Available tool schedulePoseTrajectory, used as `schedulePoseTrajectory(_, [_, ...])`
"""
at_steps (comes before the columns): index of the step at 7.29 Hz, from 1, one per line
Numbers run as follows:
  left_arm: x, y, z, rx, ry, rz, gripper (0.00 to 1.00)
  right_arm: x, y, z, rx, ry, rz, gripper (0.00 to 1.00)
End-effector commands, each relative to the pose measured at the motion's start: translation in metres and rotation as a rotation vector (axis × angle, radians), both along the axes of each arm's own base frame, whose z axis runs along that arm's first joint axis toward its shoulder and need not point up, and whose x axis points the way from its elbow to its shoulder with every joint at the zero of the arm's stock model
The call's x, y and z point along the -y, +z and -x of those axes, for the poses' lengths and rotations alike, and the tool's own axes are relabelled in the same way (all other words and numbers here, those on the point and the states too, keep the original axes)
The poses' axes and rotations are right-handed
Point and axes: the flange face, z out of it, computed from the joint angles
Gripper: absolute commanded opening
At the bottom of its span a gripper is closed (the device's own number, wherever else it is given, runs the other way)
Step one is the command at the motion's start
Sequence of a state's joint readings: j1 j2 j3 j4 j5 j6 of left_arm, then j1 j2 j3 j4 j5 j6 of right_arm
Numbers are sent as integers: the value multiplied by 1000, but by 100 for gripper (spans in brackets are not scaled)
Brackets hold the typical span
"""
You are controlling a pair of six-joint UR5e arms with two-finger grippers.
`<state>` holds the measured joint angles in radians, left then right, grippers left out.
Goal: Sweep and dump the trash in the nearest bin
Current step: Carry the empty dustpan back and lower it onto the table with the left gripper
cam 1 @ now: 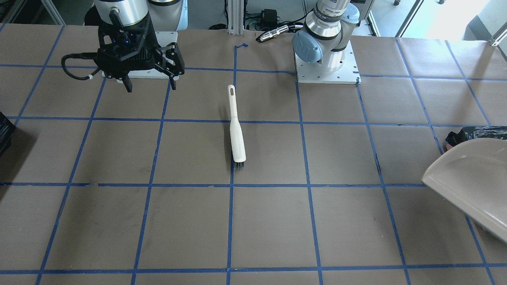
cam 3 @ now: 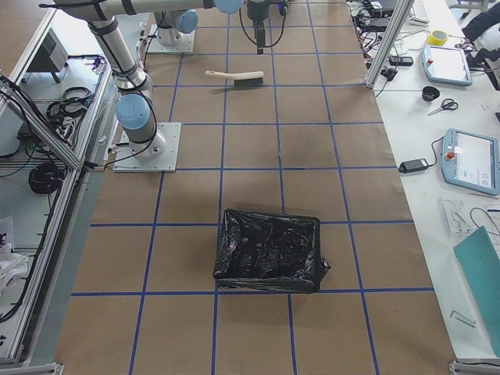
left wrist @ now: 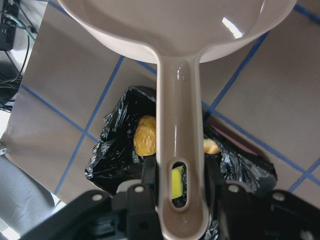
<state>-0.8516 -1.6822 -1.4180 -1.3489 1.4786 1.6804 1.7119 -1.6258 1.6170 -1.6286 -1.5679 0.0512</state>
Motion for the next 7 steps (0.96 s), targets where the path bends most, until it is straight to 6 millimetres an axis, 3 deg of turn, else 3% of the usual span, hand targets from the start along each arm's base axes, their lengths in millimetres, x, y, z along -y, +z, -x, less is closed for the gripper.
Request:
schedulePoseTrajectory(1, [41, -23, 133, -97, 194, -47, 0, 0, 16, 22, -1, -44, 41, 100])
schedulePoseTrajectory(2, [54, -37, 204, -147, 274, -66, 0, 6, 18, 45, -2, -95, 40, 100])
schedulePoseTrajectory(3, [58, -49, 274, -187, 358, -78, 0, 8, 21, 51, 2, -108, 44, 100])
schedulePoseTrajectory(4, [57, -65, 331, -224, 461, -104, 0, 8, 20, 50, 19, -105, 42, 100])
schedulePoseTrajectory(6, [46, -111, 430, -253, 530, -116, 0, 8, 26, 51, 8, -106, 56, 100])
schedulePoseTrajectory(7, [39, -133, 464, -276, 577, -88, 0, 12, 41, 51, 5, -110, 90, 100])
